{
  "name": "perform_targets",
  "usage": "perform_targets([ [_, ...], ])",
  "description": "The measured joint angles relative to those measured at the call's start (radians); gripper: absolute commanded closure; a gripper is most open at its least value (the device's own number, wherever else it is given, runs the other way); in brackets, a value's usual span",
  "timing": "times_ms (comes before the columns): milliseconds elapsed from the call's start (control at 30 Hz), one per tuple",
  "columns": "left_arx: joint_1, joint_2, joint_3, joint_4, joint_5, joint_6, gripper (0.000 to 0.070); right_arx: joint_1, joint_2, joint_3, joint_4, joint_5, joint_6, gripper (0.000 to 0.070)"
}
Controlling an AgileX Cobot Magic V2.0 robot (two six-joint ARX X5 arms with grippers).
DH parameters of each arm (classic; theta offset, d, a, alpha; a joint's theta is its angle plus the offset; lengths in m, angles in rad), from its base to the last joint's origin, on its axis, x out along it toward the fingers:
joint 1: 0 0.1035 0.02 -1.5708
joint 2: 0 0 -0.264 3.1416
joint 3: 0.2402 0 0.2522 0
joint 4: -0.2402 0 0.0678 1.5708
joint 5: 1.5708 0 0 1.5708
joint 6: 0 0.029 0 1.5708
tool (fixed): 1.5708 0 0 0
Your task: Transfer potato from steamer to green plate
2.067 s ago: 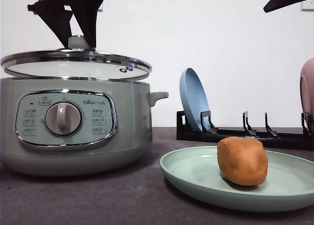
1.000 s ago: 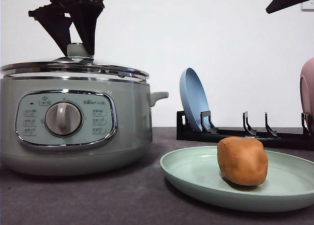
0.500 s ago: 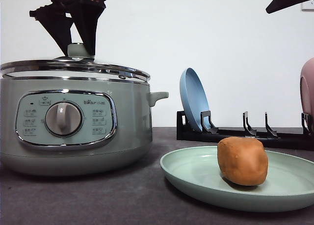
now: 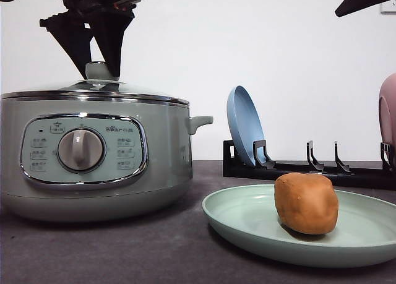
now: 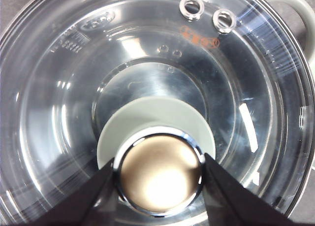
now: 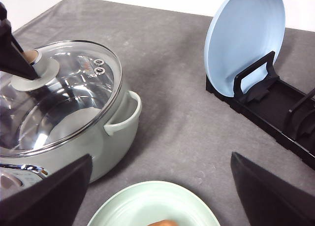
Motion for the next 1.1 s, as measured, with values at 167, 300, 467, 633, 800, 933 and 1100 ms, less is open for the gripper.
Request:
perform_targets([
  [167, -0.002, 0.0, 0.0, 0.0, 0.0, 0.0, 0.0557, 0.0, 0.0, 0.0, 0.0, 0.0, 0.0, 0.0128],
  [300, -0.002, 0.003, 0.0, 0.002, 0.001, -0.007, 0.0236, 0.0, 0.0, 0.0, 0.0, -0.001, 0.0, 0.0128],
  [467, -0.003, 0.011, 0.005, 0.021, 0.009, -0.007, 0.0173, 0.0, 0.0, 0.0, -0.005, -0.003, 0.0, 0.0128],
  [633, -0.004, 0.012, 0.076, -0.002, 0.01, -0.009, 0.0173, 0.0, 0.0, 0.0, -0.018, -0.003, 0.0, 0.0128],
  [800, -0.004, 0.012, 0.205, -0.035, 0.011, -0.021, 0.0175, 0.0, 0.0, 0.0, -0.032, -0.01, 0.0, 0.0128],
  [933, -0.012, -0.001, 0.251, -0.061, 0.021, -0.025, 0.018, 0.0, 0.0, 0.0, -0.051, -0.042, 0.0, 0.0128],
  [1100, -0.039, -0.059, 0.253, -0.064, 0.093, -0.026, 0.0181, 0.0, 0.0, 0.0, -0.096, -0.08, 0.0, 0.0128],
])
